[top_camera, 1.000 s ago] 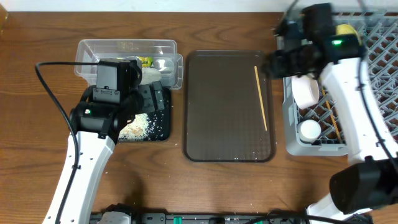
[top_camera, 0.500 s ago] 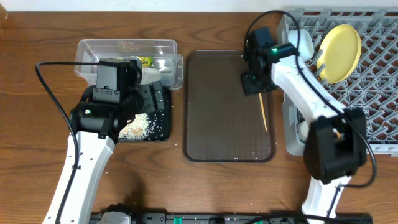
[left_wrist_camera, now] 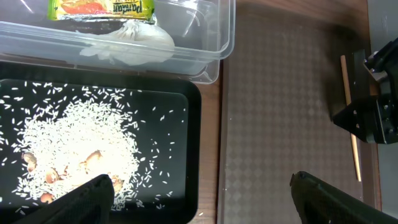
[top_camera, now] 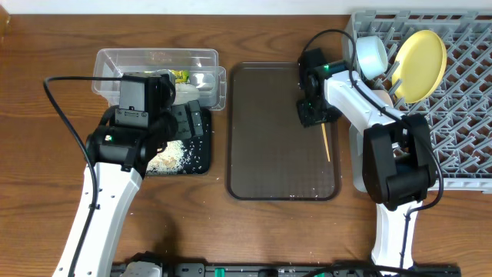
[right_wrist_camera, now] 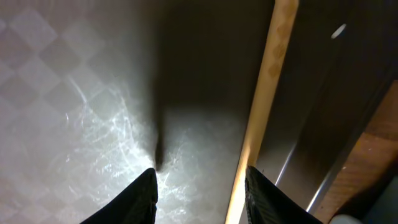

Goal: Sort waste into correct bins and load items into the dishwasher rack
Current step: 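Reach right gripper back to tray and grasp second chopstick, then carry second chopstick with right gripper and place it in rack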

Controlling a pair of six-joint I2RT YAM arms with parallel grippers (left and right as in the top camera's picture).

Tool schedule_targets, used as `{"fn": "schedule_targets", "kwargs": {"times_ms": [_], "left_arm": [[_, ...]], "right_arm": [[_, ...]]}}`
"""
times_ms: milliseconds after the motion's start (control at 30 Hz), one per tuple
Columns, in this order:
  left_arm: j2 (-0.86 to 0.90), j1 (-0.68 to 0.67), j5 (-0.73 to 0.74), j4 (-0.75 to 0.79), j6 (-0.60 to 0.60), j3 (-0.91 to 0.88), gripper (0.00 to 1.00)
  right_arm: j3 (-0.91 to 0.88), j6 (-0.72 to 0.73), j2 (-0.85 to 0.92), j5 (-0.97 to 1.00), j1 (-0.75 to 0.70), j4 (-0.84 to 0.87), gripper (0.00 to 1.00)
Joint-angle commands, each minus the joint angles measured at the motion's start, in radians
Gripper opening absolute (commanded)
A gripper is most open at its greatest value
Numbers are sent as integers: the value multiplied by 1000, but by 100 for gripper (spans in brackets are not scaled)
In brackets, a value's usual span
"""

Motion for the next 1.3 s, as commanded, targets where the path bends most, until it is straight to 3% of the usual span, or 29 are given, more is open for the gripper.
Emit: {"fn": "schedule_targets", "kwargs": {"times_ms": [0, 300, 400, 500, 533, 767, 1000, 1267], "left_arm": [[6, 4, -9, -2, 10, 8, 93], [6, 4, -9, -2, 10, 8, 93], [6, 4, -9, -2, 10, 8, 93], [6, 4, -9, -2, 10, 8, 93], [6, 4, -9, -2, 10, 8, 93], [6, 4, -9, -2, 10, 8, 93], [6, 4, -9, -2, 10, 8, 93], [6, 4, -9, -2, 10, 8, 93]], "right_arm": [[-2, 15, 11, 35, -14, 9, 43], [-3, -37, 50, 19, -22, 26, 35], [-4, -37, 68, -16, -21, 24, 25], [-4, -36, 84, -40, -21, 14, 4], [-4, -33, 87, -43, -21, 11, 1], [23, -29, 52, -58, -24, -37, 1], [206, -92, -116, -51, -53, -209, 1], [306, -159, -365, 190, -157, -364, 1]]}}
